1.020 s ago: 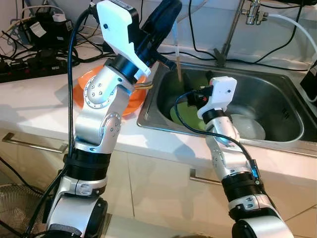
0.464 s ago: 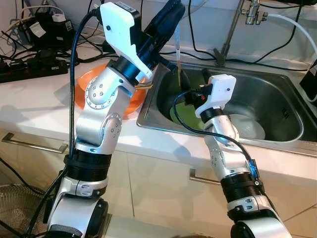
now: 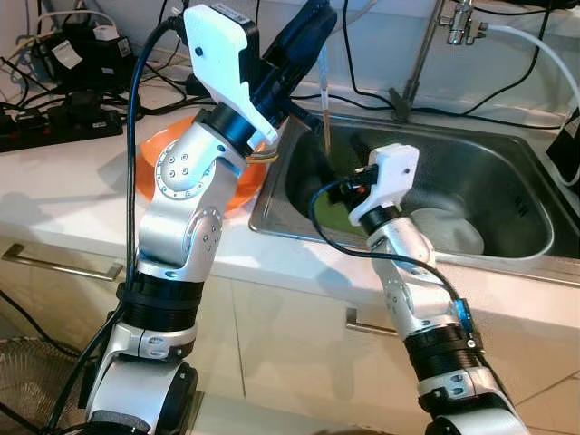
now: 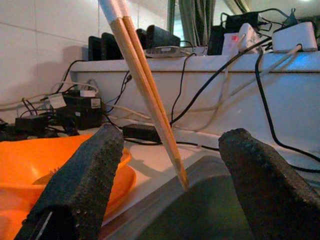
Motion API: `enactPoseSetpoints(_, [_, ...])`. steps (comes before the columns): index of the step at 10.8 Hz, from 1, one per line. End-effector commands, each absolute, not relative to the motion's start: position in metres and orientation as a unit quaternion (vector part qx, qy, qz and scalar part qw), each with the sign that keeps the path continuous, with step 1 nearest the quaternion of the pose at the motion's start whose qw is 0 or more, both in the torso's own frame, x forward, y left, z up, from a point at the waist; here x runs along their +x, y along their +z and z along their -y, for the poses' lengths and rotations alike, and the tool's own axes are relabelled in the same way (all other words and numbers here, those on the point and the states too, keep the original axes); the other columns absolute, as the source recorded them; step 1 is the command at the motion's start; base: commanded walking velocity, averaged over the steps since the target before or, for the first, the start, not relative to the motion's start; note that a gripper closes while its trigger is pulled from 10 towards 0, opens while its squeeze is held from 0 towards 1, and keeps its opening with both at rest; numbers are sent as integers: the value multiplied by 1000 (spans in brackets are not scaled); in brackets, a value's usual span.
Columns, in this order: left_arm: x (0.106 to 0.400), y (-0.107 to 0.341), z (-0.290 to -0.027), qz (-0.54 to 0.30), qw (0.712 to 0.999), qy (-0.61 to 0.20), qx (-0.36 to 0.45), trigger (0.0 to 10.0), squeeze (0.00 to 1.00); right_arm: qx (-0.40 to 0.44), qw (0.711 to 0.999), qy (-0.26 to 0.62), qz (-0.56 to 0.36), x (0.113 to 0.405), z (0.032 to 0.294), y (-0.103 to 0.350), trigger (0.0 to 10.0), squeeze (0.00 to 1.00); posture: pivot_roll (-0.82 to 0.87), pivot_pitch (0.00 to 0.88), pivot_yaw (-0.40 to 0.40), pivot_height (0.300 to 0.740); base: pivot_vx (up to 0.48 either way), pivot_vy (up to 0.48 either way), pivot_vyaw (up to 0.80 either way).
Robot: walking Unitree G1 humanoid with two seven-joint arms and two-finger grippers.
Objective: Kitchen organization
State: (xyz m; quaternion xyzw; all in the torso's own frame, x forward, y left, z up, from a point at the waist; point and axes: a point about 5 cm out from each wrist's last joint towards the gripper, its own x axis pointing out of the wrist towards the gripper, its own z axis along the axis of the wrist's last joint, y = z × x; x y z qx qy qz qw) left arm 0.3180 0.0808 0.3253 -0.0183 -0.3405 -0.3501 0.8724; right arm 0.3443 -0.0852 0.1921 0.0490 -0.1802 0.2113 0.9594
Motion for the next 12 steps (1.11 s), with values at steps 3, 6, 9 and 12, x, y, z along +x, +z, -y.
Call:
enactPoseSetpoints(3, [317,323,-77,330,869,-367,-23,10000,0,48,960,207,183,343,87,194,10000,0,222,2,-14,740,0,0,0])
enactPoseSetpoints(6, [316,319,-71,316,864,-389,-34,10000,0,54,959,208,184,343,79,195,10000,0,223,0,-14,740,0,0,0])
enactPoseSetpoints(9, [315,316,-70,306,864,-399,-28,10000,0,56,961,196,185,344,79,196,10000,0,228,0,-14,740,0,0,0])
enactPoseSetpoints(12, [314,315,-67,299,862,-408,-36,10000,0,53,964,185,185,348,81,197,10000,0,226,0,-16,740,0,0,0])
